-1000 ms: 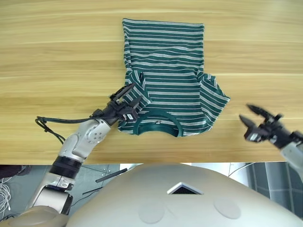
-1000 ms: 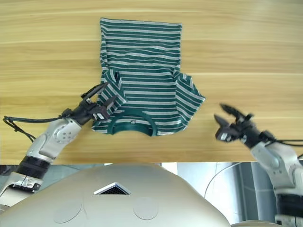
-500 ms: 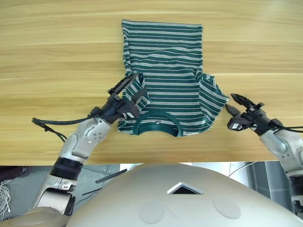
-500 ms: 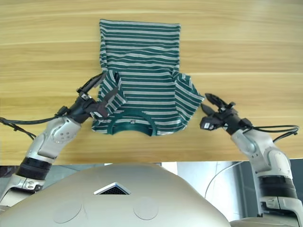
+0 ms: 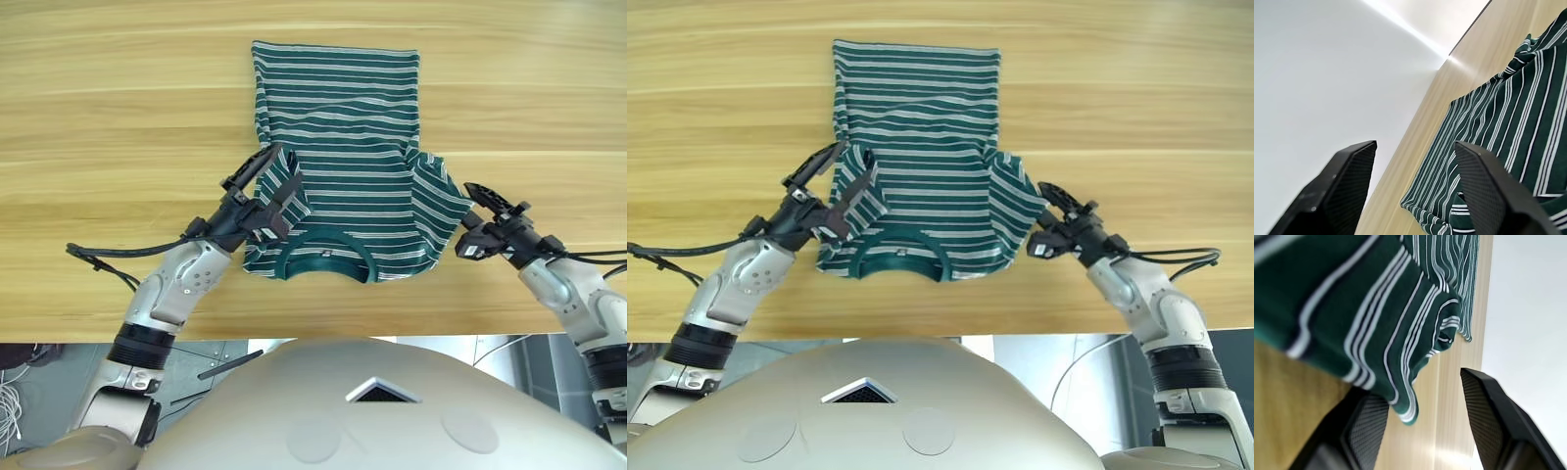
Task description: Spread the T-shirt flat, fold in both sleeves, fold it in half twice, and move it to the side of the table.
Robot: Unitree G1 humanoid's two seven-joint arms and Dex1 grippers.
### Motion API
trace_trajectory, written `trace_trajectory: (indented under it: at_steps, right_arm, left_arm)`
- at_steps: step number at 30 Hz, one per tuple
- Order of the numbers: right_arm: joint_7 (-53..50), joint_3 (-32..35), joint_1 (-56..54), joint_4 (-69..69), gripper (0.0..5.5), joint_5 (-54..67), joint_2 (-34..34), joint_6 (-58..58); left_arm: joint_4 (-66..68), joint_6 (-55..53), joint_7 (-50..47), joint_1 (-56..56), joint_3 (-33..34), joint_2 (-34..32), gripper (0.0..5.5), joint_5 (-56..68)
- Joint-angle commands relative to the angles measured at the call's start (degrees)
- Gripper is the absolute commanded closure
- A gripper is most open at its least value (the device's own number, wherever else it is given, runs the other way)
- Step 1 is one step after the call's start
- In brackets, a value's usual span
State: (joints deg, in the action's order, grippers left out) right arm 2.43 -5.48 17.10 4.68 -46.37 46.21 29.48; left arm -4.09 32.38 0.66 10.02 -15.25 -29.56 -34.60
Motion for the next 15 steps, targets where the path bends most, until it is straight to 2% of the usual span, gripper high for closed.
trace_trajectory:
  at_steps: [1, 5, 9, 13, 15]
  right_arm:
    - [1.1, -3.1, 0.5, 2.7, 3.19, -2.0, 0.7, -0.9]
    - [0.1, -4.1, 0.0, 4.0, 4.03, -2.0, 1.3, -1.3]
    - [-1.5, -3.9, -0.8, 6.0, 4.64, -1.5, 1.8, -2.1]
    - [-3.5, -4.3, -3.0, 9.4, 5.14, -1.9, 2.0, -2.8]
    - [-4.2, -5.0, -3.8, 11.0, 5.14, -2.1, 2.0, -2.8]
  left_arm:
    - [1.0, 0.2, 0.6, -1.0, -0.3, 0.2, 2.51, -0.6]
    - [1.1, 0.2, 0.6, -1.0, -0.4, 0.4, 2.51, -0.8]
    - [1.3, 0.2, 0.4, -0.9, -0.3, 0.5, 2.51, -1.0]
    - [1.8, 0.2, 0.0, -0.7, -0.4, 0.7, 2.51, -1.2]
    - [2.0, 0.2, 0.0, -0.7, -0.5, 0.9, 2.51, -1.1]
